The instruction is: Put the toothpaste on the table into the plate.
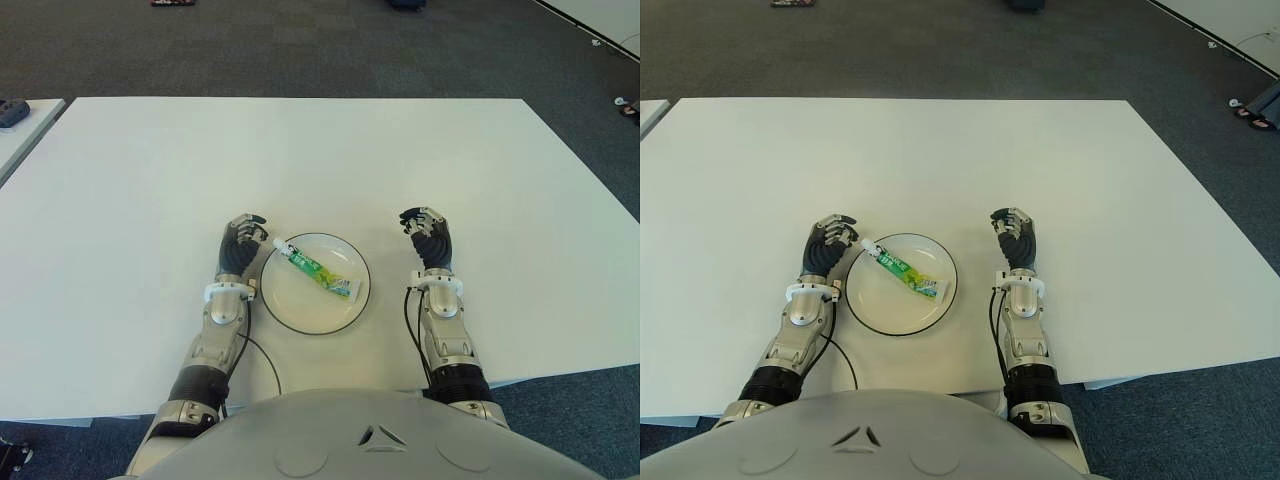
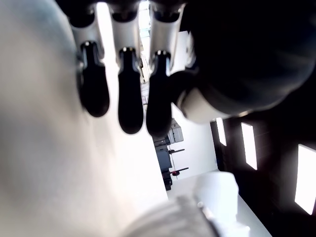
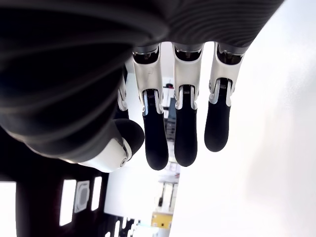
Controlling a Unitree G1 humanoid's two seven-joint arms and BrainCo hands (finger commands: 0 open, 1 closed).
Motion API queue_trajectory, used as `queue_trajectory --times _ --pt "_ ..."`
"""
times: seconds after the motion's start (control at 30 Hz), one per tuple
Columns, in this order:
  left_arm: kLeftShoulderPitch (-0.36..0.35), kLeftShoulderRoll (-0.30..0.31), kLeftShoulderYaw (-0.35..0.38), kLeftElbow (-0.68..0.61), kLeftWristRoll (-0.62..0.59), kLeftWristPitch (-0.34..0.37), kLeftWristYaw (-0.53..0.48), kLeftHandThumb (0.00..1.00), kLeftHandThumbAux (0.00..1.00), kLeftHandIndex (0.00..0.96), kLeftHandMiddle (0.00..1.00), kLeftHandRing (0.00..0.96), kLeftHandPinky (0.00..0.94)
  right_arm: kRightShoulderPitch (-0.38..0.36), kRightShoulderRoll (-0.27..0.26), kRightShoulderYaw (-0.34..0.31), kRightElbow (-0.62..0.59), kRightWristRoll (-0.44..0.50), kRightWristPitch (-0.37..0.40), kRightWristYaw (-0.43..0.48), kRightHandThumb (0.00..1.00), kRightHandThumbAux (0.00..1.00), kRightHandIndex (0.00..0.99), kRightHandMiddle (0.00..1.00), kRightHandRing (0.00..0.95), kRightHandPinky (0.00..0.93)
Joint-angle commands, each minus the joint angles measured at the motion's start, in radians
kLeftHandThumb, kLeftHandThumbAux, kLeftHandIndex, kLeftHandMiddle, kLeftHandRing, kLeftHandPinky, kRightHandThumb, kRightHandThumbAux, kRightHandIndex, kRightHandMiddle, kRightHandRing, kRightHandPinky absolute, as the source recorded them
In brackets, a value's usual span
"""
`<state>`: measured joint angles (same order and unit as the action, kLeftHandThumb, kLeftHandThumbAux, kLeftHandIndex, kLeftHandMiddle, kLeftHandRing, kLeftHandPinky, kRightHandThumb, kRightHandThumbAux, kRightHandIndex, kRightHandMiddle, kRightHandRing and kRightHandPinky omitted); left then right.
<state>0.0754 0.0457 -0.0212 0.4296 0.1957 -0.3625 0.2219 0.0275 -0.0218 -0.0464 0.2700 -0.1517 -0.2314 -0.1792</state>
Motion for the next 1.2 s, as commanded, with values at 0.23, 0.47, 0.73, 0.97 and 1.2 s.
queue_trajectory --times 0.23,0.47,0.73,0.97,1.2 --pt "0.025 0.008 0.003 -0.016 -0.004 0.012 -0.010 0.693 0.724 0.429 0.551 0.534 0.514 -0.020 0.009 0.010 0.006 0.010 -0.008 0.008 0.709 0.729 0.427 0.449 0.427 0.437" --pt "0.009 0.015 0.025 0.012 -0.005 -0.012 0.012 0.694 0.724 0.430 0.565 0.550 0.527 -0.022 0.020 0.019 0.012 0.010 -0.003 0.008 0.709 0.730 0.426 0.449 0.431 0.442" --pt "-0.004 0.018 0.066 0.059 -0.015 -0.048 0.041 0.697 0.722 0.432 0.582 0.563 0.542 -0.030 0.022 0.020 0.066 0.020 0.006 0.019 0.709 0.731 0.425 0.452 0.434 0.449" --pt "-0.003 0.016 0.088 0.063 -0.017 -0.054 0.055 0.700 0.721 0.433 0.587 0.573 0.552 -0.036 0.017 0.018 0.095 0.025 -0.001 0.027 0.709 0.732 0.424 0.450 0.433 0.450" --pt "0.002 0.010 0.103 0.051 -0.017 -0.063 0.069 0.701 0.721 0.433 0.590 0.576 0.558 -0.041 0.012 0.020 0.120 0.030 -0.016 0.035 0.709 0.731 0.424 0.450 0.437 0.468"
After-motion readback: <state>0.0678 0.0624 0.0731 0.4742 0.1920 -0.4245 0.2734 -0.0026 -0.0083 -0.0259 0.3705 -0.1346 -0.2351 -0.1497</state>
